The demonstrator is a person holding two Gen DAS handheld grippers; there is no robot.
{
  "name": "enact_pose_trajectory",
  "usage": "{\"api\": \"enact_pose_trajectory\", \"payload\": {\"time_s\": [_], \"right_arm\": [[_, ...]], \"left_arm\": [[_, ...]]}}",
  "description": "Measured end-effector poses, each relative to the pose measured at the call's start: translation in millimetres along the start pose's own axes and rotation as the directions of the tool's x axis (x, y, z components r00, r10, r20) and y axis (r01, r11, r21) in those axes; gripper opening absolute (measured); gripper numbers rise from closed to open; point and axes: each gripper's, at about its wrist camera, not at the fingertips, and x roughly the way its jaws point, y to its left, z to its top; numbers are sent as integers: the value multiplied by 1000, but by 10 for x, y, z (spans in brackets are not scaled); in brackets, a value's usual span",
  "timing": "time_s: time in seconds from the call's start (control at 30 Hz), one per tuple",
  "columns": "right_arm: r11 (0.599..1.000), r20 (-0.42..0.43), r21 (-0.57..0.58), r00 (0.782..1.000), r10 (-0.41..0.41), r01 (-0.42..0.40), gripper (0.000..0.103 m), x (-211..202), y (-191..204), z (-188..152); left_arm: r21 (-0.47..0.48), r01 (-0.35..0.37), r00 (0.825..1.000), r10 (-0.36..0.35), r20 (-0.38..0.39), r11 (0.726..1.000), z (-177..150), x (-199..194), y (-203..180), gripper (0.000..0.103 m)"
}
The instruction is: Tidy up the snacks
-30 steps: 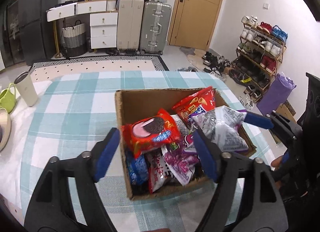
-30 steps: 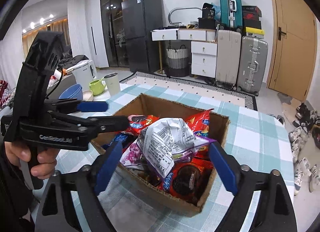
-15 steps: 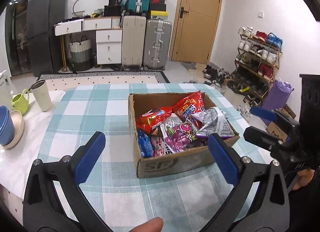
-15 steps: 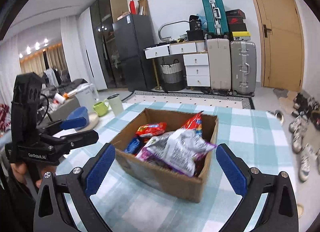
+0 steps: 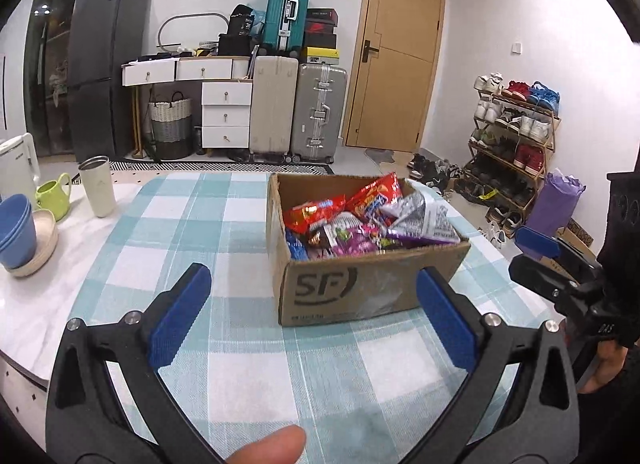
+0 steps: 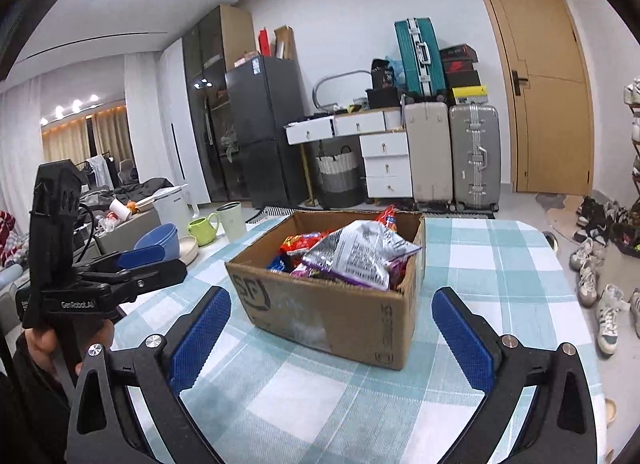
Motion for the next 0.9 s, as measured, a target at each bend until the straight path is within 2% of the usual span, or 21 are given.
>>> {"api": "enact_pose_trajectory", "payload": {"time_s": [0.2,0.33,0.53,0.9], "right_arm": [[1000,48,21,999,11,-12,102,-91,-37,-163],[1000,63,-18,998,-20,21,102,-96,-11,-194],[999,67,-12,997,-32,33,102,-78,-29,-262],[998,66,-38,997,-45,48,102,-79,-9,-318]], "left_arm": [[26,-23,999,22,40,999,-211,46,-56,102],[-13,-20,996,22,92,1000,-302,88,-13,102],[-23,-48,994,50,99,999,-375,175,22,102],[-6,-56,994,56,92,998,-473,305,41,102]]}}
